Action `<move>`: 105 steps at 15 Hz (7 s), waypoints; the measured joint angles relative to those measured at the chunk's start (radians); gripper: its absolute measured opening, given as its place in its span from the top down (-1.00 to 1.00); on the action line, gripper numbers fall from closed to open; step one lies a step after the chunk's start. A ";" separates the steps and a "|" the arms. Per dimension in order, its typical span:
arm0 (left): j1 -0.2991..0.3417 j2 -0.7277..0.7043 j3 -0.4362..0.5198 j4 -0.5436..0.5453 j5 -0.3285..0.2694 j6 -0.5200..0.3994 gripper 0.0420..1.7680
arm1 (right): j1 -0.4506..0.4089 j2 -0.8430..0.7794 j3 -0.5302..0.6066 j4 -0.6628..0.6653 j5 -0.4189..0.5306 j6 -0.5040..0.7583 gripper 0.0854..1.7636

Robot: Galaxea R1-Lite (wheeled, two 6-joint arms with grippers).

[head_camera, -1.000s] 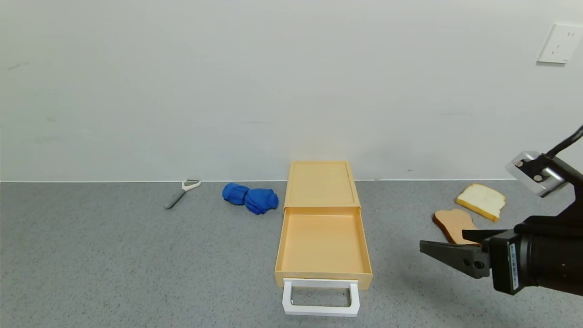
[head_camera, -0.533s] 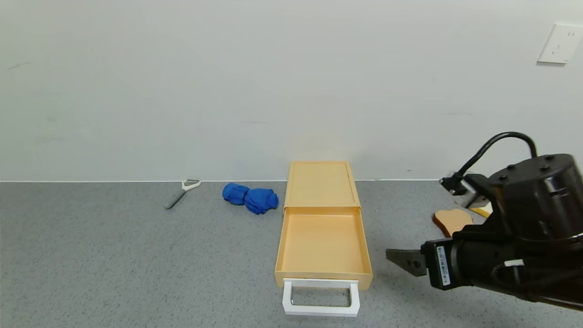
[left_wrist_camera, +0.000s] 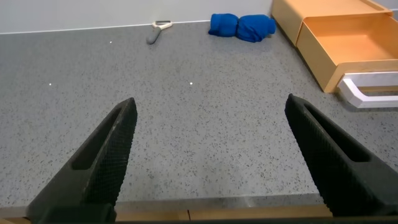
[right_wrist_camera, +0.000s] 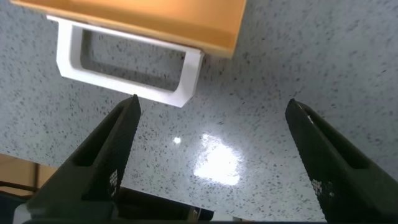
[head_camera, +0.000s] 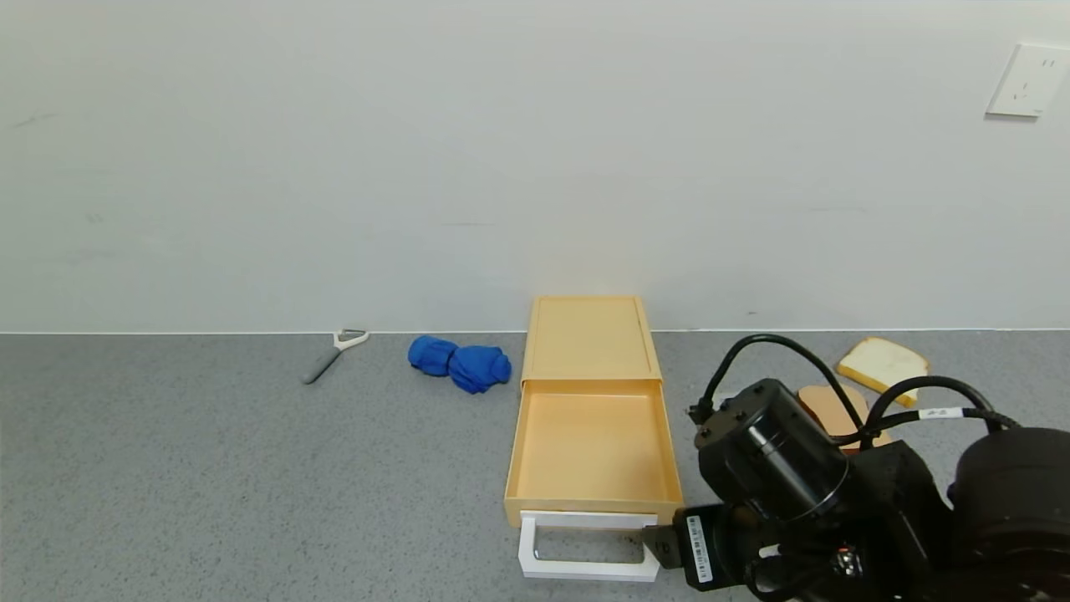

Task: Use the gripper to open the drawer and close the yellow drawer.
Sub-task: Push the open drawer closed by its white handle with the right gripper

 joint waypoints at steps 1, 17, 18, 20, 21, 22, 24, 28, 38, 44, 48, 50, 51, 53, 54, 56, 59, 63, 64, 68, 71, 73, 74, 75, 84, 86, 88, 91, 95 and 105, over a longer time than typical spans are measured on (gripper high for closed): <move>0.000 0.000 0.000 0.000 0.000 0.000 -0.94 | 0.013 0.022 0.001 -0.001 -0.004 0.020 -0.94; 0.000 0.000 0.000 0.000 0.000 0.000 -0.94 | 0.206 0.240 0.160 -0.536 -0.389 0.075 -0.94; 0.000 0.000 0.000 0.000 0.000 0.000 -0.94 | 0.212 0.254 0.160 -0.557 -0.402 0.076 -0.94; 0.000 0.000 0.000 0.000 0.000 0.000 -0.94 | 0.220 0.276 0.158 -0.580 -0.420 0.078 -0.94; 0.000 0.000 0.000 0.000 0.000 0.000 -0.94 | 0.221 0.282 0.155 -0.583 -0.423 0.079 -0.94; 0.000 0.000 0.000 0.000 0.000 0.000 -0.94 | 0.223 0.287 0.151 -0.591 -0.423 0.079 -0.94; 0.000 0.000 0.000 0.000 0.000 0.000 -0.94 | 0.232 0.296 0.141 -0.619 -0.424 0.078 -0.94; 0.000 0.000 0.000 0.000 0.000 0.000 -0.94 | 0.245 0.336 0.093 -0.618 -0.431 0.073 -0.94; 0.000 0.000 0.000 0.000 0.000 0.000 -0.94 | 0.245 0.387 0.003 -0.609 -0.461 0.043 -0.94; 0.000 0.000 0.000 0.000 0.000 0.000 -0.94 | 0.216 0.401 -0.022 -0.612 -0.461 -0.010 -0.94; 0.000 0.000 0.000 0.000 0.000 0.000 -0.94 | 0.196 0.404 -0.036 -0.621 -0.461 -0.041 -0.94; 0.000 0.000 0.000 0.000 0.000 0.000 -0.94 | 0.189 0.405 -0.048 -0.617 -0.461 -0.048 -0.94; 0.000 0.000 0.000 0.000 0.000 0.000 -0.94 | 0.185 0.407 -0.054 -0.621 -0.461 -0.054 -0.94; 0.000 0.000 0.000 0.000 0.001 0.000 -0.94 | 0.175 0.416 -0.064 -0.622 -0.461 -0.062 -0.94; 0.000 0.000 0.000 0.000 0.000 0.000 -0.94 | 0.171 0.420 -0.069 -0.621 -0.461 -0.067 -0.94; 0.000 0.000 0.000 0.000 0.000 0.000 -0.94 | 0.163 0.433 -0.089 -0.621 -0.462 -0.073 -0.94; 0.000 0.000 0.000 0.000 0.000 0.000 -0.94 | 0.156 0.449 -0.121 -0.620 -0.459 -0.073 -0.94; 0.000 0.000 0.000 0.000 0.000 0.000 -0.94 | 0.164 0.465 -0.143 -0.622 -0.459 -0.071 -0.94; 0.000 0.000 0.000 0.000 0.000 0.000 -0.94 | 0.164 0.467 -0.145 -0.621 -0.459 -0.071 -0.94; 0.000 0.000 0.000 0.000 0.000 0.000 -0.94 | 0.162 0.471 -0.164 -0.616 -0.457 -0.067 -0.94; 0.000 0.000 0.000 0.000 0.000 0.000 -0.94 | 0.160 0.482 -0.186 -0.614 -0.483 -0.067 -0.94; 0.000 0.000 0.000 0.000 0.000 0.000 -0.94 | 0.162 0.494 -0.198 -0.607 -0.494 -0.068 -0.94; 0.000 0.000 0.000 0.000 0.000 0.000 -0.94 | 0.163 0.497 -0.204 -0.606 -0.498 -0.069 -0.94; 0.000 0.000 0.000 0.000 0.000 0.000 -0.94 | 0.165 0.502 -0.211 -0.605 -0.507 -0.070 -0.94; 0.000 0.000 0.000 0.000 0.000 0.000 -0.94 | 0.170 0.547 -0.296 -0.574 -0.593 -0.070 -0.94; 0.000 0.000 0.000 0.000 0.000 0.000 -0.94 | 0.165 0.557 -0.313 -0.573 -0.593 -0.074 -0.94; 0.000 0.000 0.000 0.000 0.000 0.000 -0.94 | 0.159 0.565 -0.330 -0.573 -0.593 -0.084 -0.94; 0.000 0.000 0.000 0.000 0.000 0.000 -0.94 | 0.140 0.573 -0.352 -0.574 -0.591 -0.115 -0.94; 0.000 0.000 0.000 0.000 0.000 0.000 -0.94 | 0.124 0.591 -0.385 -0.579 -0.589 -0.135 -0.94; 0.000 0.000 0.000 0.000 0.000 0.000 -0.94 | 0.075 0.641 -0.491 -0.581 -0.539 -0.194 -0.94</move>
